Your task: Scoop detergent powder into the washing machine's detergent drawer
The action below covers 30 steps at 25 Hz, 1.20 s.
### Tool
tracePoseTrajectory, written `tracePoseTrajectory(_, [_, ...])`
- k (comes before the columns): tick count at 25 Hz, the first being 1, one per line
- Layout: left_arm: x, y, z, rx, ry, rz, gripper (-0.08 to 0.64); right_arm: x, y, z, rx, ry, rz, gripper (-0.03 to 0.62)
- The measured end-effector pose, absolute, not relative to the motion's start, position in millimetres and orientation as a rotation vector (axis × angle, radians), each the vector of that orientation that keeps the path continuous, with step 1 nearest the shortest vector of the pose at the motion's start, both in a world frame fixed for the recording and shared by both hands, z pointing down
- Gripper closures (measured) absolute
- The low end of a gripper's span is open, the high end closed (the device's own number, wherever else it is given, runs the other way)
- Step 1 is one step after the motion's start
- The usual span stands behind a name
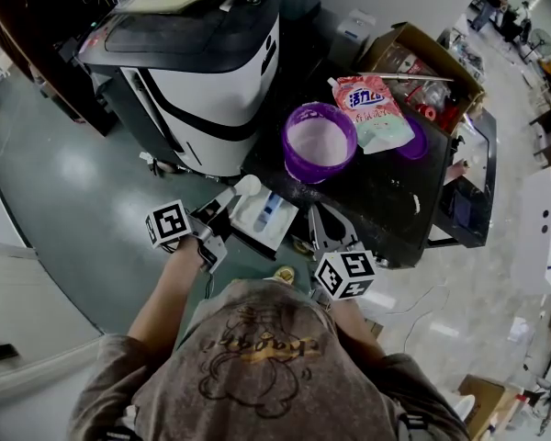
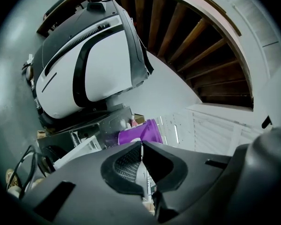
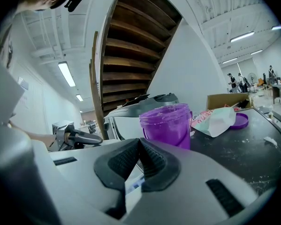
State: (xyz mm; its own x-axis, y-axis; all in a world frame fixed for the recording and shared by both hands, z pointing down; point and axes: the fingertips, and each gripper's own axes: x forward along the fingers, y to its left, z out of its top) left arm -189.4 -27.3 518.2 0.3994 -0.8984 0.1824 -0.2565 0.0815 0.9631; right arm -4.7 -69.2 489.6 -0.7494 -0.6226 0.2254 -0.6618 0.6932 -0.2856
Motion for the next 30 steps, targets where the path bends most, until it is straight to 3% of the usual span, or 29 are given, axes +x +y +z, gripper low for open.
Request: tracePoseTrajectory(30, [-187,-37,571,1.739,-1.36,-0.167,0.535,14,-65,498,1.12,-2.753,0.561,0.598])
